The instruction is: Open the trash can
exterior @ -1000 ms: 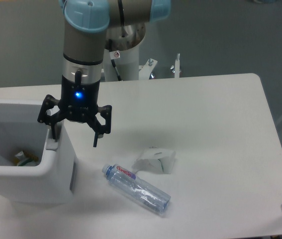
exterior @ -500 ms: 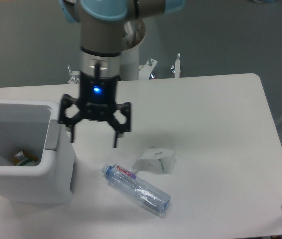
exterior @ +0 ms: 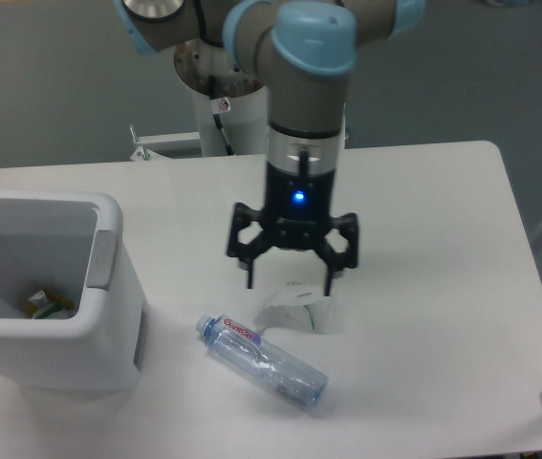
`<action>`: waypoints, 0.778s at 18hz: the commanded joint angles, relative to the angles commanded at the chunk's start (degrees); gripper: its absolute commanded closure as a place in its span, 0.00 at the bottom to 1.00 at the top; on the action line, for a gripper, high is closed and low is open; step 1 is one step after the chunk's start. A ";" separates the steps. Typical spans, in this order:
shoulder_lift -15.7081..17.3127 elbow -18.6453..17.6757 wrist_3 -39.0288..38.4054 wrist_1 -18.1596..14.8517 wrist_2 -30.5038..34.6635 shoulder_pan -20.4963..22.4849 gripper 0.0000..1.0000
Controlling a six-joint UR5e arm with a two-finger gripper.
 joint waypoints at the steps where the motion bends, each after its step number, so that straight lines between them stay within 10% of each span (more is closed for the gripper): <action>1: -0.35 -0.18 1.67 0.00 0.09 0.53 0.00; 14: -4.05 -4.04 30.15 0.00 9.58 3.78 0.00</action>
